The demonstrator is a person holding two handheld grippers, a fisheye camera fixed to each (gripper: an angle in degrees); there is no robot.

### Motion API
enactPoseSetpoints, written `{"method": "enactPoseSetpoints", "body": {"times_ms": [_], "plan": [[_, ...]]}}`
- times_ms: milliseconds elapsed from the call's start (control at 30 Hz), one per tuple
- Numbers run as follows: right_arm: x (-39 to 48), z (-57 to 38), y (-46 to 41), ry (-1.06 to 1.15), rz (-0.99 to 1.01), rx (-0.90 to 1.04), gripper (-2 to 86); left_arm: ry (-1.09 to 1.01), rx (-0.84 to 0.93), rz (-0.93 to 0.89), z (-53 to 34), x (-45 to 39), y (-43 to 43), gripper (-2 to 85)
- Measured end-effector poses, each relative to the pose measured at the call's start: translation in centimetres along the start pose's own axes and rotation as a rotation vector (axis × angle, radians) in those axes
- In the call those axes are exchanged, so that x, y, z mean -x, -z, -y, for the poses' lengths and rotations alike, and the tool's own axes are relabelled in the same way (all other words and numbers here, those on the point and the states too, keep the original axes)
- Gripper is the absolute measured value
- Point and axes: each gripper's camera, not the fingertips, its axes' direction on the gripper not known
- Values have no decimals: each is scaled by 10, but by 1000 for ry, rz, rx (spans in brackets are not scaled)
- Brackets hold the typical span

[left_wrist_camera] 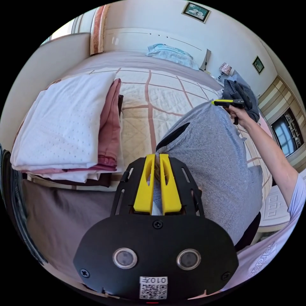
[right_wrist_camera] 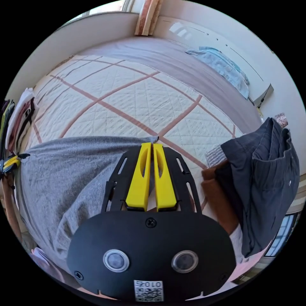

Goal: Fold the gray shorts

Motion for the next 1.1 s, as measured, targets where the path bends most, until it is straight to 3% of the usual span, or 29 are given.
{"method": "enactPoseSetpoints", "body": {"times_ms": [100,333,467,567,700,767,900,1100], "plan": [[-31,-18,33,-67,167,-107,35,31,-34,-53,-5,4,12,9],[-64,-58,151,-3,304,-294,35,-15,-217,-66,-29,-31,98,8],[-78,-172,252,87,392,-533,35,-162,-364,-62,-70,-80,173,8],[-84,-294,288,123,387,-553,35,-368,-414,-53,-118,-122,218,8],[-81,-459,243,49,471,-355,35,-610,-356,-124,-177,-164,241,7],[-72,-517,201,-4,537,-271,35,-753,-234,-139,-212,-189,228,7],[-54,-596,114,-181,609,-89,35,-829,-61,-109,-245,-214,186,7],[-51,-616,143,-206,593,-278,36,-826,-72,-62,-246,-234,193,6]]}}
